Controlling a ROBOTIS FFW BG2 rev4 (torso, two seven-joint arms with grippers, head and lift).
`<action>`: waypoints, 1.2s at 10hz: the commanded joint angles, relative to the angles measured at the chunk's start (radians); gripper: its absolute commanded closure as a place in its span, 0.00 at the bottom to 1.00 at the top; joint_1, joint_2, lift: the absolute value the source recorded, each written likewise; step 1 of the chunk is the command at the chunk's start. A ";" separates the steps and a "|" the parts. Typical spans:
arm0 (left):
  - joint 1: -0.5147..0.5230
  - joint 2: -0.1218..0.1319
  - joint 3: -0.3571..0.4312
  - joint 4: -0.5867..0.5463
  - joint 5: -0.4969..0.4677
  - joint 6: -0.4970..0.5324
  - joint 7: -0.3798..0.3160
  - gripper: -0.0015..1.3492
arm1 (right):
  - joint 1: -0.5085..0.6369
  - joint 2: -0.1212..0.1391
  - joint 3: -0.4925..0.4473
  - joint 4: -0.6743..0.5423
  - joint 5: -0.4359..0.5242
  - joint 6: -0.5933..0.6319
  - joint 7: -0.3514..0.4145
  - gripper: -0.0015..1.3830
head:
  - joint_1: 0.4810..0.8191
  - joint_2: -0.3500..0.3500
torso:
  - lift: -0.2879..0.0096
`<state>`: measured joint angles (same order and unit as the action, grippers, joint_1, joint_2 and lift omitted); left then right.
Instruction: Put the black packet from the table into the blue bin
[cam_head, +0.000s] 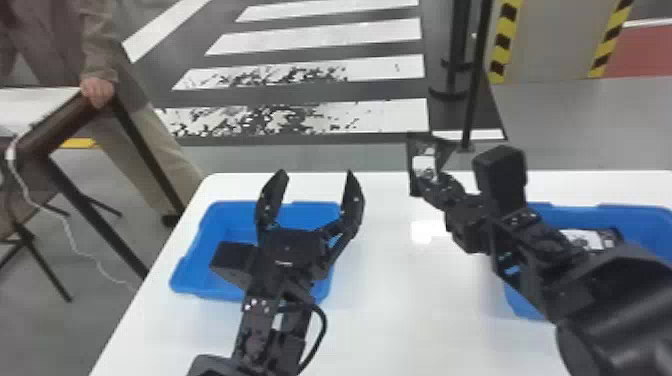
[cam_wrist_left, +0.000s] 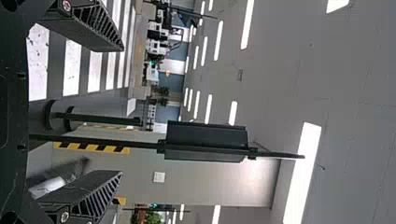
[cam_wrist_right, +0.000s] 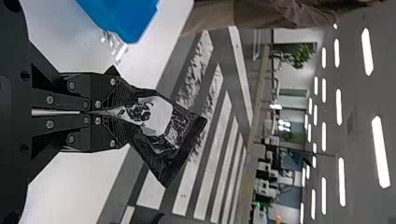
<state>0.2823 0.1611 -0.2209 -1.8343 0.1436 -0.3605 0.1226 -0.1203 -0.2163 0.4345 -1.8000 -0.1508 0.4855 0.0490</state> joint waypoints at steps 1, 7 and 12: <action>0.005 0.000 0.003 -0.003 0.000 0.000 0.000 0.07 | 0.167 0.002 -0.207 -0.219 0.043 0.042 0.000 0.84 | 0.63 0.70 | 0.60; 0.024 -0.003 0.019 -0.017 0.000 0.002 0.000 0.07 | 0.469 0.005 -0.536 -0.420 0.063 0.253 0.081 0.82 | 0.63 0.34 | 0.60; 0.034 -0.006 0.031 -0.022 -0.004 -0.020 -0.001 0.07 | 0.425 0.011 -0.602 -0.305 0.083 0.135 0.203 0.06 | 0.63 0.29 | 0.60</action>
<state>0.3137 0.1552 -0.1928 -1.8555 0.1409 -0.3737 0.1212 0.2900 -0.2075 -0.1584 -2.0950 -0.0639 0.6477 0.2510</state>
